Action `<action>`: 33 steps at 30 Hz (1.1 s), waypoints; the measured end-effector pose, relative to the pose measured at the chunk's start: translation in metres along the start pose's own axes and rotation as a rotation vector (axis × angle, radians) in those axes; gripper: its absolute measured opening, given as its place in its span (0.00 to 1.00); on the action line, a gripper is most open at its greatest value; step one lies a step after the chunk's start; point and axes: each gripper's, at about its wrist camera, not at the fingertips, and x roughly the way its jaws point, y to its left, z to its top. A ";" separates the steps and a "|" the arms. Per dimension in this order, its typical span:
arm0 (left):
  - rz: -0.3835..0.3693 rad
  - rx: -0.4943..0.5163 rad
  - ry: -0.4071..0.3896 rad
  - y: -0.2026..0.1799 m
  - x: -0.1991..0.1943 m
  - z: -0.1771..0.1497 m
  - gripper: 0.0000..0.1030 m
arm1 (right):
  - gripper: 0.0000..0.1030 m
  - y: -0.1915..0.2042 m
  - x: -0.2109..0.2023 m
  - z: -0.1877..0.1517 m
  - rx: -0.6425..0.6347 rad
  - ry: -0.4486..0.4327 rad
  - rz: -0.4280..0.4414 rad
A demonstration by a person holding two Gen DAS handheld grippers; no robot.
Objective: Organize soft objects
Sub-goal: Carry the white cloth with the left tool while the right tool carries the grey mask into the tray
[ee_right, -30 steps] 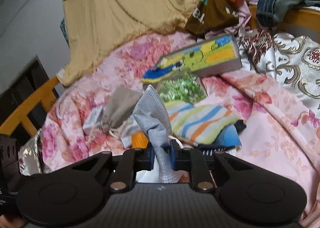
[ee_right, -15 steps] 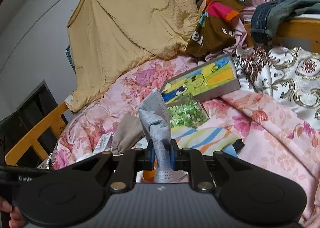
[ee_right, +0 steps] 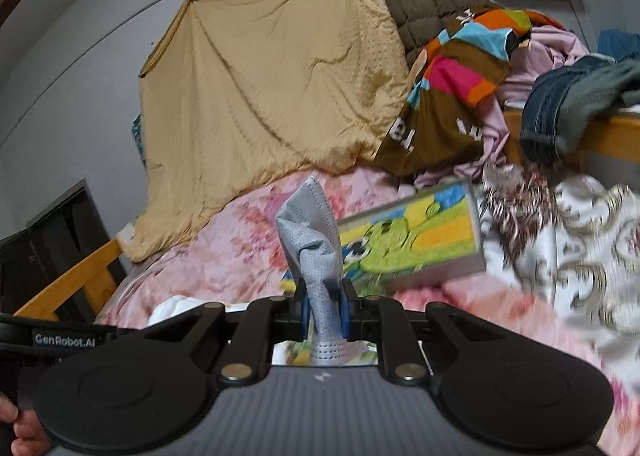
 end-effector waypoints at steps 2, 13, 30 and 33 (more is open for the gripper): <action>0.003 -0.007 -0.017 0.002 0.014 0.012 0.27 | 0.16 -0.009 0.017 0.014 0.025 -0.014 -0.010; 0.026 -0.089 -0.136 0.026 0.107 0.077 0.27 | 0.16 -0.064 0.123 0.059 0.204 -0.067 -0.047; -0.081 -0.135 -0.039 0.078 0.296 0.116 0.27 | 0.16 -0.126 0.211 0.034 0.136 -0.016 -0.032; -0.114 -0.099 0.000 0.074 0.312 0.120 0.27 | 0.16 -0.135 0.220 0.033 0.151 0.012 -0.049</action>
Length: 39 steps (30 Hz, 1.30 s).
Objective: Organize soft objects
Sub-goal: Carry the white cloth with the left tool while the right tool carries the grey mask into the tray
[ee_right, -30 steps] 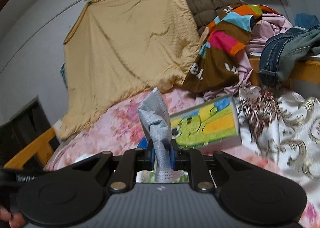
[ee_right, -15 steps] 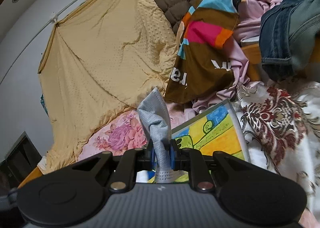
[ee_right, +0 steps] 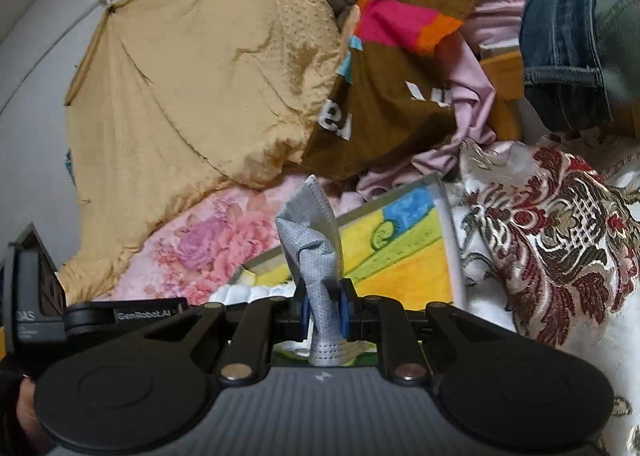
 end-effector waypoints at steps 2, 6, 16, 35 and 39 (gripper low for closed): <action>-0.026 0.026 0.025 -0.005 0.009 0.001 0.28 | 0.16 -0.002 0.002 0.001 0.010 0.007 0.007; -0.051 0.068 0.075 -0.015 0.021 0.003 0.28 | 0.16 -0.006 0.012 0.006 0.022 0.030 0.009; -0.018 0.116 0.155 -0.015 0.035 0.016 0.29 | 0.25 -0.009 0.029 0.008 -0.035 0.082 -0.083; 0.039 0.066 0.126 -0.004 0.024 -0.010 0.41 | 0.69 0.015 0.014 -0.009 -0.227 0.095 -0.173; 0.051 0.057 0.106 -0.002 0.013 -0.015 0.51 | 0.76 0.021 0.011 -0.013 -0.251 0.115 -0.165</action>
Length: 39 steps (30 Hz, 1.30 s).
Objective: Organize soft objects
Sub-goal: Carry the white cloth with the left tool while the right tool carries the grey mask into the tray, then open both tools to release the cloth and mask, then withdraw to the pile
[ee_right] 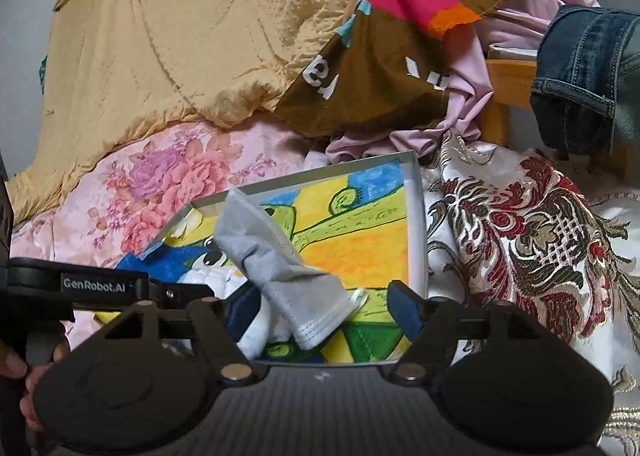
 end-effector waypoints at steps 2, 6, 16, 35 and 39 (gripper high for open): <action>0.008 -0.007 -0.016 0.002 -0.006 -0.003 0.59 | 0.81 0.004 -0.002 -0.001 -0.013 0.004 0.004; 0.028 -0.018 -0.037 0.003 -0.018 -0.009 0.67 | 0.84 0.011 -0.005 -0.004 -0.038 0.021 0.012; 0.078 -0.031 -0.090 0.000 -0.054 -0.028 0.79 | 0.92 0.026 -0.022 -0.004 -0.068 0.002 0.013; 0.197 -0.001 -0.238 -0.020 -0.177 -0.067 0.99 | 1.00 0.077 -0.132 -0.018 -0.121 -0.152 -0.003; 0.215 0.015 -0.243 -0.021 -0.202 -0.085 0.99 | 1.00 0.084 -0.165 -0.030 -0.101 -0.190 -0.021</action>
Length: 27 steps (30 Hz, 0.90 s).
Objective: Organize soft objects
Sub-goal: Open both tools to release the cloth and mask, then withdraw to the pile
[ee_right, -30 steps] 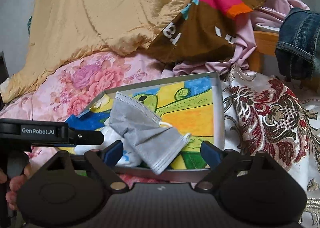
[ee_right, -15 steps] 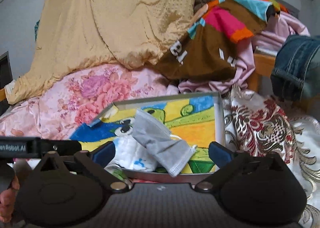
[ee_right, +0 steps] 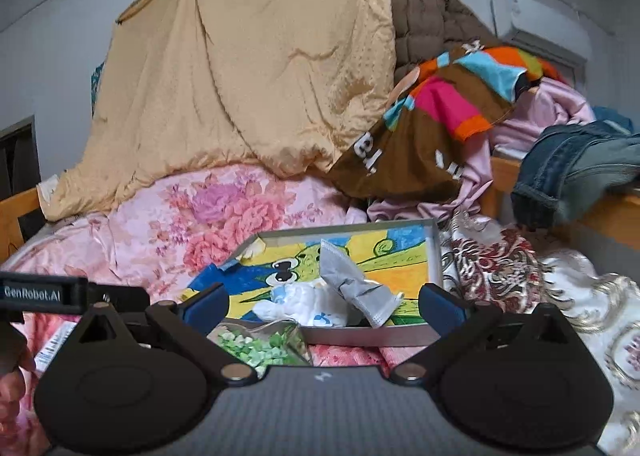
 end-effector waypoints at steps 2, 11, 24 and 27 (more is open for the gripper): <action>0.000 0.015 -0.004 0.001 -0.013 -0.006 0.99 | 1.00 0.004 -0.016 -0.006 0.014 -0.010 -0.006; -0.026 0.050 0.005 0.005 -0.062 -0.035 0.99 | 1.00 0.023 -0.075 -0.030 0.016 -0.013 -0.060; -0.085 0.130 0.036 0.020 -0.102 -0.078 0.99 | 1.00 0.035 -0.129 -0.058 0.042 0.056 -0.132; -0.109 0.148 0.048 0.021 -0.106 -0.085 0.99 | 1.00 0.038 -0.137 -0.063 0.056 0.099 -0.145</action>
